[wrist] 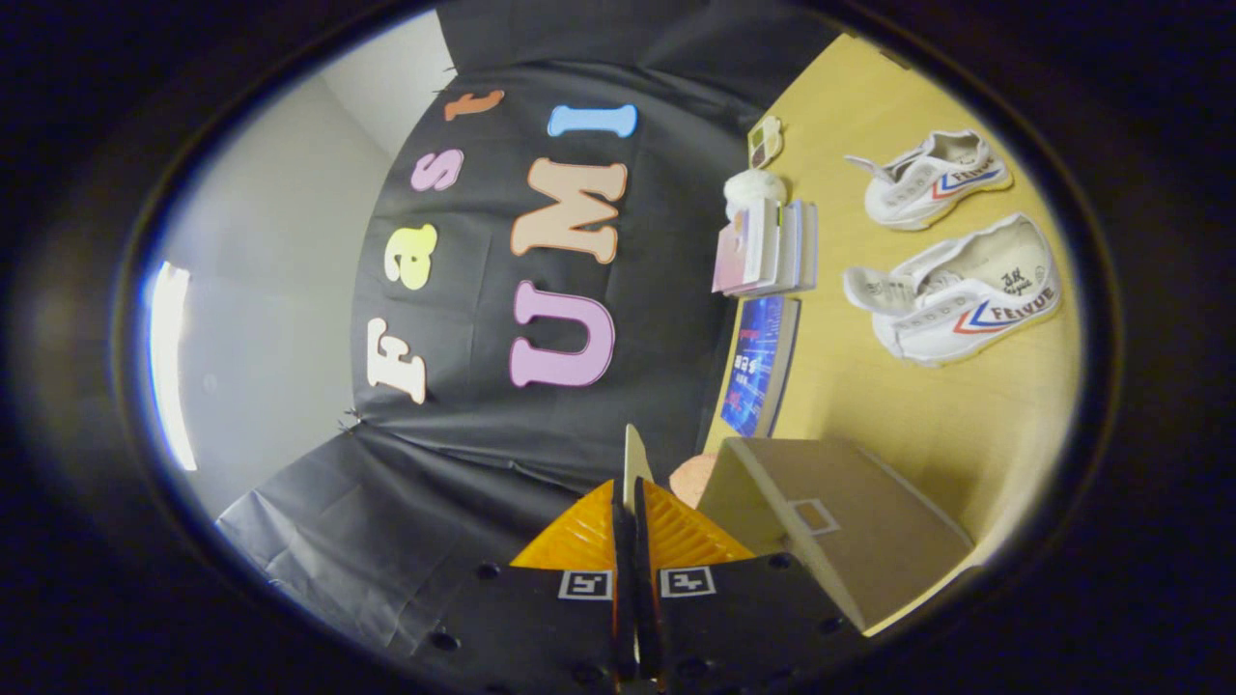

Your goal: Open the storage box then place both shoes into the box .Put the left shoe in first, then the right shoe, with the right side of both shoes facing outward in a uniform manner.

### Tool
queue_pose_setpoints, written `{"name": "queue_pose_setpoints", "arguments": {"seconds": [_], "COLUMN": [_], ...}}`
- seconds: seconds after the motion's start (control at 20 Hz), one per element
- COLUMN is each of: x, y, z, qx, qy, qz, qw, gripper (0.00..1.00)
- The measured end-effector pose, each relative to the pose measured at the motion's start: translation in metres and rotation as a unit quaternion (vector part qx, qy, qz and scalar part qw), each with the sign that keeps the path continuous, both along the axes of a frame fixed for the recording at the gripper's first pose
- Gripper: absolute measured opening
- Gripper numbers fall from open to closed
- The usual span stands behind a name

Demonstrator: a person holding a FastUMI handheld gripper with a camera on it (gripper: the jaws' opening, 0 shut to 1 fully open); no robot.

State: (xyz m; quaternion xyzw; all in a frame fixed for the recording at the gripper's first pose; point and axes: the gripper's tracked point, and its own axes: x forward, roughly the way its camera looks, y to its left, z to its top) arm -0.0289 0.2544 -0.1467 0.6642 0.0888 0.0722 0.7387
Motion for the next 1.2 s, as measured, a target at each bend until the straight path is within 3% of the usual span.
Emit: {"name": "queue_pose_setpoints", "arguments": {"seconds": [0.3,0.85,1.05,1.2], "x": [0.000,0.001,0.002,-0.002], "y": [0.057,0.173,0.210,0.209], "z": [0.055,0.068,0.060,0.042], "qx": [-0.018,-0.066,-0.119,-0.170], "qy": [-0.017,-0.022,-0.021,-0.003], "qz": [0.028,0.070,0.103,0.116], "qw": [0.999,0.995,0.987,0.979], "gripper": [0.05,0.09,0.37,0.58]}}
